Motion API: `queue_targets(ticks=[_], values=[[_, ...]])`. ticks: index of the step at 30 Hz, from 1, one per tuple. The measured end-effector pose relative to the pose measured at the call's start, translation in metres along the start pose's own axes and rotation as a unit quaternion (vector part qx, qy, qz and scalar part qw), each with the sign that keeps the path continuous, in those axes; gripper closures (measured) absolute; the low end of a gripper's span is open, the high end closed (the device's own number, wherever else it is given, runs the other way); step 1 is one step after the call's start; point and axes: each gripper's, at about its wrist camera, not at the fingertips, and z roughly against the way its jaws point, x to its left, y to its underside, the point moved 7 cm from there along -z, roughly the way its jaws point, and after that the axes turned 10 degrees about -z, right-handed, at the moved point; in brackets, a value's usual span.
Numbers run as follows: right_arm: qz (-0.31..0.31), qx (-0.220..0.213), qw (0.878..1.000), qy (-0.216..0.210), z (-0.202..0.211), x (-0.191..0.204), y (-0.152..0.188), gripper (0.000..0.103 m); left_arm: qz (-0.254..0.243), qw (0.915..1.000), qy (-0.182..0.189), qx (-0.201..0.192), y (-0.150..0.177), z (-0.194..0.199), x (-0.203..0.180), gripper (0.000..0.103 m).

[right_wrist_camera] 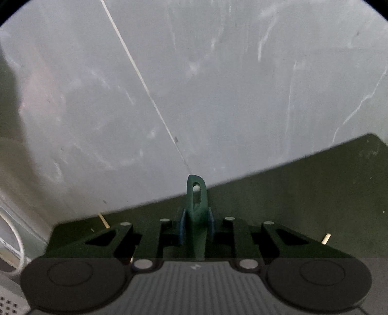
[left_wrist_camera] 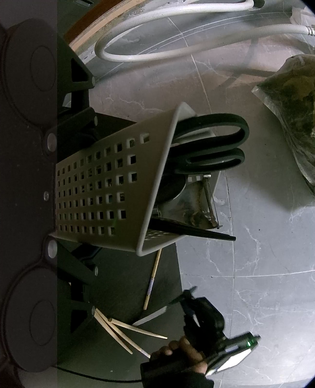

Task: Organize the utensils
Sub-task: 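Grasp the green-handled knife by its handle with the right tool, then lift the knife over the basket and release it inside with the right tool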

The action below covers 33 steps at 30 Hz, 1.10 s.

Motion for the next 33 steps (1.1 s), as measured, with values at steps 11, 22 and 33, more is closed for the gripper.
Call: queue_targets(ticks=[11, 22, 33], values=[[0.029, -0.101, 0.993, -0.05, 0.072, 0.017, -0.001, 0.082, 0.0, 1.0, 0.002, -0.003, -0.001, -0.002, 0.0, 0.025], [0.091, -0.164, 0.977, -0.104, 0.134, 0.067, -0.015, 0.082, -0.003, 0.9999, 0.004, -0.011, 0.001, -0.002, 0.0, 0.025], [0.167, -0.173, 0.931, -0.274, 0.224, 0.175, -0.021, 0.082, -0.004, 0.9999, 0.004, -0.013, 0.002, -0.001, 0.0, 0.025]])
